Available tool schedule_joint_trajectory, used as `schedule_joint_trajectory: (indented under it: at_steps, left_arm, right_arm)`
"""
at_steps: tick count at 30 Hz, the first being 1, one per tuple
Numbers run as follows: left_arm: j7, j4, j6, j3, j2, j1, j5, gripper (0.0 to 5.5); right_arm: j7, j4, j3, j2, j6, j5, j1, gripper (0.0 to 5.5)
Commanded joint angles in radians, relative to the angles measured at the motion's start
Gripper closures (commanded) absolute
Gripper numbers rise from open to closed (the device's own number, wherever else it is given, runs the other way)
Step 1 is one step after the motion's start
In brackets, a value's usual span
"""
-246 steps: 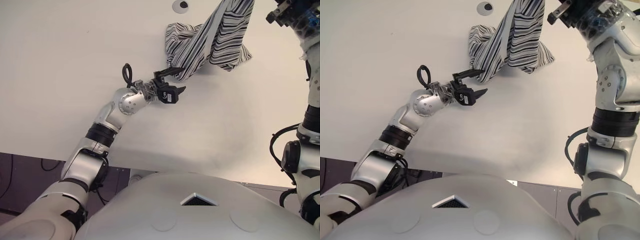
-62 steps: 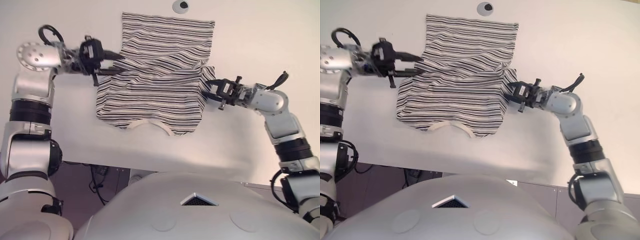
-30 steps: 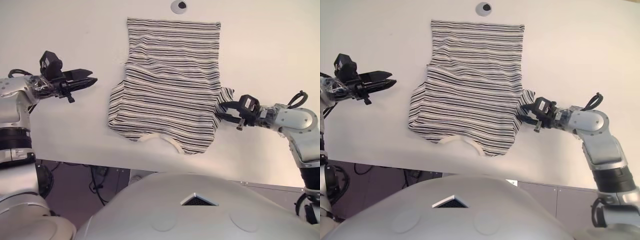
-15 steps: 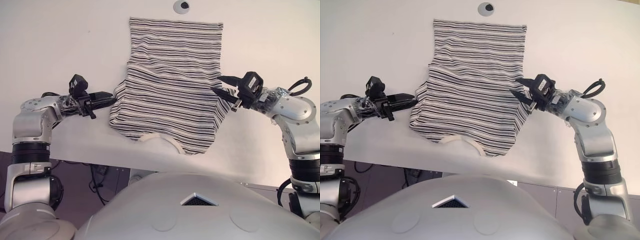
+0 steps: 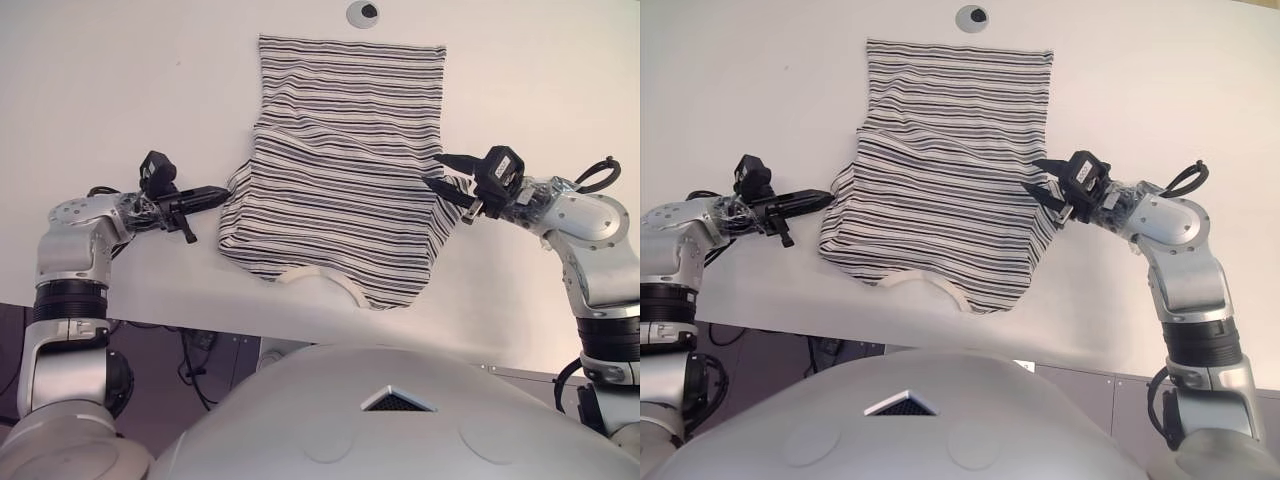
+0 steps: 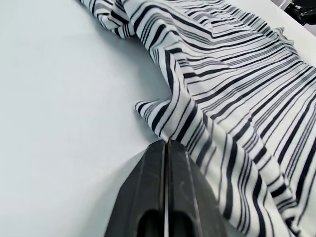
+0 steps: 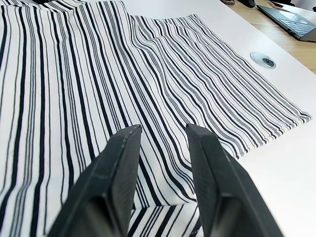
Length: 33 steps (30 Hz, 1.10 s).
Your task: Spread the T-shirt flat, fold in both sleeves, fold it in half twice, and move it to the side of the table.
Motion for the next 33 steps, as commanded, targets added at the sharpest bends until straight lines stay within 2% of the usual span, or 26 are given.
schedule_joint_trajectory:
  at_steps: [1, 9, 14, 17, 21, 25, 33]
  left_arm:
    - [0.005, 0.036, 0.006, -0.024, -0.021, -0.017, 0.035, 5.46]
    - [-0.092, -0.109, 0.096, -0.030, 0.034, -0.041, -0.009, 5.46]
    - [-0.153, -0.322, 0.279, 0.054, 0.157, -0.051, -0.130, 5.46]
    - [-0.141, -0.416, 0.354, 0.070, 0.179, -0.058, -0.180, 5.46]
    - [-0.082, -0.512, 0.408, 0.058, 0.141, -0.059, -0.217, 5.46]
    - [0.037, -0.575, 0.412, 0.002, 0.048, -0.081, -0.200, 5.46]
    - [0.136, -0.543, 0.367, -0.133, -0.072, -0.073, -0.136, 5.46]
  right_arm:
    - [-0.007, 0.018, 0.007, 0.022, -0.015, -0.009, -0.019, 3.84]
    - [-0.031, 0.033, 0.007, 0.033, -0.030, -0.014, -0.006, 3.84]
    - [-0.038, 0.032, 0.008, 0.043, -0.037, -0.019, 0.007, 3.84]
    - [-0.040, 0.034, 0.009, 0.042, -0.035, -0.018, 0.006, 3.84]
    - [-0.038, 0.029, 0.010, 0.039, -0.031, -0.015, 0.006, 3.84]
    - [-0.030, 0.029, 0.011, 0.034, -0.023, -0.011, -0.001, 3.84]
    - [-0.017, 0.027, 0.016, 0.037, -0.011, -0.011, -0.005, 3.84]
